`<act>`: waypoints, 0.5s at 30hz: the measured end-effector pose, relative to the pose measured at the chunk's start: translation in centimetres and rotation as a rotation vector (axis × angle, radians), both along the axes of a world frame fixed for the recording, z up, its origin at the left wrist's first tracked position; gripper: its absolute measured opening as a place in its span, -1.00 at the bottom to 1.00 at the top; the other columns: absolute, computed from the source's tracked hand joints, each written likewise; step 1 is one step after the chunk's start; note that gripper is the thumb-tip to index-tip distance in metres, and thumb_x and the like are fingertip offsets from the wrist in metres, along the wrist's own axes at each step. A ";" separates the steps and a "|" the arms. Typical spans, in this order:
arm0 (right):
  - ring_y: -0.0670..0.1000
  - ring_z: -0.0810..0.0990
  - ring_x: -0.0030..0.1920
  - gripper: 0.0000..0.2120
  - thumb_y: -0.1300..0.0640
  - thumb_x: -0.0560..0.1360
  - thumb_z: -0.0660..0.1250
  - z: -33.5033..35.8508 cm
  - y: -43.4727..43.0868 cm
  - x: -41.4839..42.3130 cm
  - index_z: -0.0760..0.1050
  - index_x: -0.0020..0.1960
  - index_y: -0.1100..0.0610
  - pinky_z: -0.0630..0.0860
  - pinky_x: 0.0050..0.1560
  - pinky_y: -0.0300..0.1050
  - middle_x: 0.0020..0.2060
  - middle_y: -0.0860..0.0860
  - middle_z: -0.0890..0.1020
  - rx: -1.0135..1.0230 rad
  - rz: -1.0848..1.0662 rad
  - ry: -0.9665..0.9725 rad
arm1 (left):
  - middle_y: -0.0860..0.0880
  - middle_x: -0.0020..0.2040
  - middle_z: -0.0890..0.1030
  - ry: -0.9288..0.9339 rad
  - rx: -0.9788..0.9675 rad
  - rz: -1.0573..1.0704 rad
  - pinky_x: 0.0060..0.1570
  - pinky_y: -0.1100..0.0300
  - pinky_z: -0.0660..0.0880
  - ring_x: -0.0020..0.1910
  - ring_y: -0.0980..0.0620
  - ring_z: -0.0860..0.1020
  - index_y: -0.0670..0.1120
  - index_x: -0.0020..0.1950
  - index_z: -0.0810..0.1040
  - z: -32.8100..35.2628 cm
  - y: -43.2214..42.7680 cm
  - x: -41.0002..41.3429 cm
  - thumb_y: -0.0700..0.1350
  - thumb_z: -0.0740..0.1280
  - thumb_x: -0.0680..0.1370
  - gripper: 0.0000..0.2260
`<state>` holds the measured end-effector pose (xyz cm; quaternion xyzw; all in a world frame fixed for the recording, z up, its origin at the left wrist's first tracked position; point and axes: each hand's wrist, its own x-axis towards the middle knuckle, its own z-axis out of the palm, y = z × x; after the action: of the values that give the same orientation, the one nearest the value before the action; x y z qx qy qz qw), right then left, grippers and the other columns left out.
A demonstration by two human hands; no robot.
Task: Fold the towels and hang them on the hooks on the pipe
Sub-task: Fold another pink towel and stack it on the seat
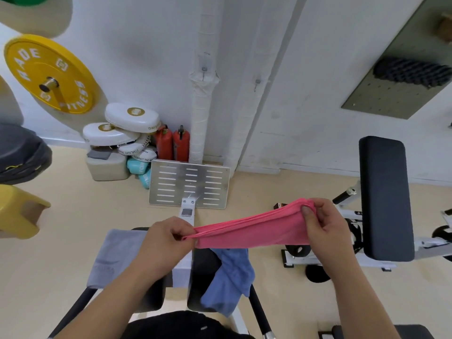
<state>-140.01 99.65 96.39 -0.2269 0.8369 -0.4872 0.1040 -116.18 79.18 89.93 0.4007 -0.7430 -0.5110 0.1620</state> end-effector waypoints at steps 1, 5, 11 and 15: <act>-0.24 0.61 -0.10 -0.87 0.15 0.65 0.30 -0.3 0.0 -0.1 0.56 0.01 -0.05 0.45 -0.11 -0.30 -0.19 -0.17 0.70 0.013 -0.018 -0.013 | 0.03 -0.21 0.72 0.037 0.094 0.042 -0.09 0.15 0.62 -0.21 0.09 0.67 -0.02 -0.29 0.75 0.7 -0.2 0.0 -0.33 0.54 0.39 -0.79; -0.09 0.56 -0.16 -0.83 0.14 0.69 0.22 -1.3 -0.2 -0.6 0.49 0.00 -0.08 0.43 -0.21 -0.13 -0.17 -0.04 0.65 0.064 -0.046 -0.086 | -0.16 -0.24 0.71 0.111 0.247 0.100 -0.04 -0.05 0.63 -0.22 -0.03 0.65 -0.10 -0.27 0.71 3.4 -1.3 -0.1 -0.39 0.56 0.36 -0.80; -0.05 0.51 -0.25 -0.91 0.07 0.71 0.16 -1.6 -0.2 -0.5 0.43 0.08 -0.01 0.39 -0.26 -0.11 -0.20 -0.05 0.57 0.041 -0.090 -0.104 | -0.09 -0.18 0.65 0.218 0.253 -0.037 -0.11 0.08 0.62 -0.19 0.05 0.61 0.07 0.12 0.67 6.2 -1.2 0.1 -0.44 0.52 0.40 -0.54; -0.01 0.59 0.01 -0.88 0.01 0.69 0.18 -2.2 -0.6 -0.1 0.46 0.11 0.00 0.53 -0.01 0.02 -0.04 -0.02 0.63 0.105 -0.041 -0.148 | -0.10 -0.19 0.72 0.000 0.279 -0.042 -0.01 -0.05 0.61 -0.17 -0.02 0.64 -0.04 -0.11 0.73 4.6 -2.2 0.6 -0.36 0.50 0.46 -0.79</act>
<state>-140.12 99.02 94.20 -0.1673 0.8557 -0.4601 0.1673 -115.55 76.97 94.57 0.4035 -0.6731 -0.6126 0.0942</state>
